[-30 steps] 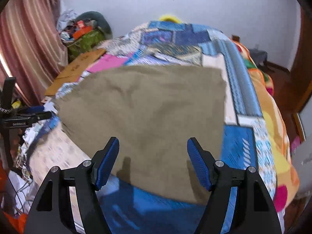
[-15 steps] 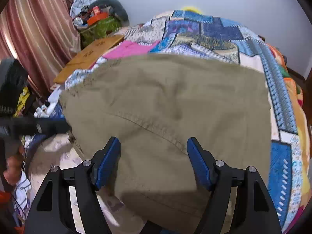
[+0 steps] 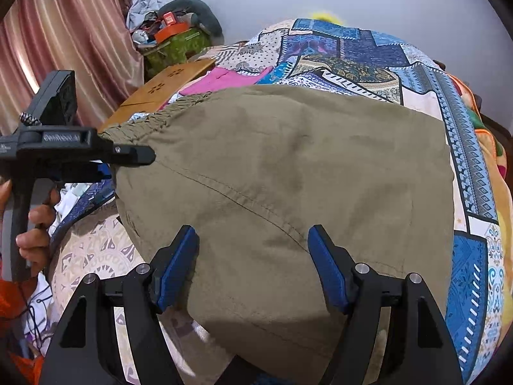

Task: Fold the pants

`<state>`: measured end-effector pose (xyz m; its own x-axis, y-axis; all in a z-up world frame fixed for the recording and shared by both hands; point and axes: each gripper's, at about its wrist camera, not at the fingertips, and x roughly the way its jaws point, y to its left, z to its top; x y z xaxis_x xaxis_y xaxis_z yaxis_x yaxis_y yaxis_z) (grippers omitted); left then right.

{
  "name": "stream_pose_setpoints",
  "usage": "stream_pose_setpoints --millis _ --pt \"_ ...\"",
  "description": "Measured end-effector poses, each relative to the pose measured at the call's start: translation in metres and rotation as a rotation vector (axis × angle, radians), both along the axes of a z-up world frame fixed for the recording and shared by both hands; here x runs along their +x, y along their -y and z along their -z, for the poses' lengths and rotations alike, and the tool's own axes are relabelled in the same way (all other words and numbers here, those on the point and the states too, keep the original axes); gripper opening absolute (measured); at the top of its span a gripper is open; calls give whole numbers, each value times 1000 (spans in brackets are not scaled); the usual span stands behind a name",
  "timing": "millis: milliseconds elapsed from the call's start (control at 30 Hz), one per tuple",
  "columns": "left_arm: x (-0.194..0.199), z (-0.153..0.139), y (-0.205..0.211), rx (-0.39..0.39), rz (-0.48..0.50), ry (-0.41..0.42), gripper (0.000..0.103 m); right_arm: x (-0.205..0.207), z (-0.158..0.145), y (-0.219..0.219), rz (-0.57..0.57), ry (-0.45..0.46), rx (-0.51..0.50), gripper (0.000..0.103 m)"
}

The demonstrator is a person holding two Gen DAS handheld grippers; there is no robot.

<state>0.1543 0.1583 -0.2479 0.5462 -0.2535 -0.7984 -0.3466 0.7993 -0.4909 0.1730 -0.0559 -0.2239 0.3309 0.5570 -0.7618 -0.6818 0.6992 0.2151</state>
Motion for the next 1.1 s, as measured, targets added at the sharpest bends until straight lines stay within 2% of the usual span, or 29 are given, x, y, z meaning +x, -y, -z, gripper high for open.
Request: stream_pose_setpoints --millis 100,233,333,400,467,567,700,800,900,1100 --pt "-10 -12 1 182 -22 7 37 2 -4 5 45 -31 23 69" --pt "-27 -23 -4 377 -55 -5 36 0 -10 16 86 -47 60 68" --pt "-36 -28 -9 521 -68 -22 36 -1 -8 23 98 -50 46 68" --pt "-40 -33 -7 658 -82 -31 36 -3 -5 27 118 -40 24 68" --pt "-41 -37 -6 720 -87 -32 36 -4 -5 33 139 -43 35 68" --pt "-41 -50 -4 742 -81 0 33 -5 -5 36 150 -49 43 68" --pt "-37 -82 14 758 -49 103 30 -6 1 34 144 -36 35 69" --pt "-30 -112 31 722 7 203 28 -5 2 38 150 -32 47 69" --pt "-21 -131 54 715 65 258 26 -6 2 38 156 -31 52 69" --pt "1 -146 94 626 190 322 25 -6 2 39 163 -32 55 69"
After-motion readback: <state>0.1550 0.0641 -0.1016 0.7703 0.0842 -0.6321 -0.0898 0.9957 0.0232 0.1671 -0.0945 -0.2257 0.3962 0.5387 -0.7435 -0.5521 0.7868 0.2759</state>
